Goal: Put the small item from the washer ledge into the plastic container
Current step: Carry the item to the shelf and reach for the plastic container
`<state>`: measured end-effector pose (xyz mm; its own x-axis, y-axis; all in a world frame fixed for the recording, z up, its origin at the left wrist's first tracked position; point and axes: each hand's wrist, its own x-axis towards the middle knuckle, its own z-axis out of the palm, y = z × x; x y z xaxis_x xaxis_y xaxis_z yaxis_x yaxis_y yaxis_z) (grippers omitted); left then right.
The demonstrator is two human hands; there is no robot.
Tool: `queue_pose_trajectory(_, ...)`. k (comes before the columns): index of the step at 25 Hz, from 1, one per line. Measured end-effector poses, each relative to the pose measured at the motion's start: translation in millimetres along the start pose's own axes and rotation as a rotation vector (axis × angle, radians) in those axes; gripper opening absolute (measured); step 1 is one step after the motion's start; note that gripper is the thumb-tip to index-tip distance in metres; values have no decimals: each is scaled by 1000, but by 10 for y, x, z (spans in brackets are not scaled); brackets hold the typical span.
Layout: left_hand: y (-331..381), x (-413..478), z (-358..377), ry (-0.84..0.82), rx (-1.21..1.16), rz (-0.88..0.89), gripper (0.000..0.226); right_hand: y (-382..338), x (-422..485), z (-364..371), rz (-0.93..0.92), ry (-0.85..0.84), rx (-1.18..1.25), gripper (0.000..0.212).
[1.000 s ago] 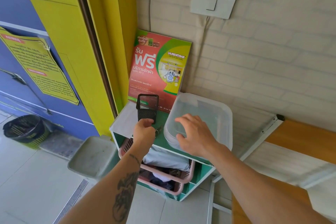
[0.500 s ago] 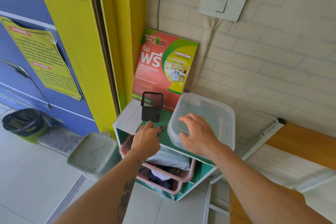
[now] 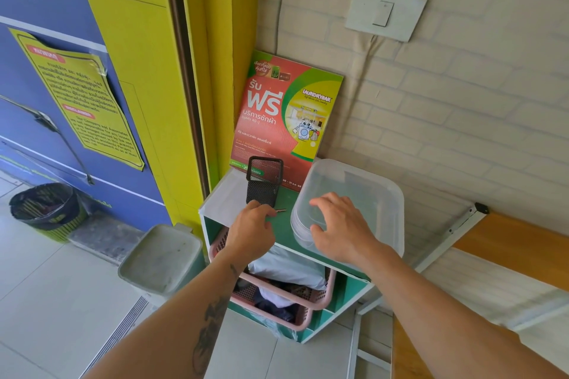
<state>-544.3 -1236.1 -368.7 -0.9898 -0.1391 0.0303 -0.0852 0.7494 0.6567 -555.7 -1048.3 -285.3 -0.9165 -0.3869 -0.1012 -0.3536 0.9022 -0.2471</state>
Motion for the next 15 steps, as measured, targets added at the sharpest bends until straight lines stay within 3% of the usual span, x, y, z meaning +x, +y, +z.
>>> queue_pose_trajectory(6, 120, -123, 91, 38, -155, 12, 29, -34, -20, 3, -19, -1, -121, 55)
queue_pose_trajectory(15, 311, -185, 153, 29, -547, -260, 22, -44, -28, 105, -22, 55, -280, 73)
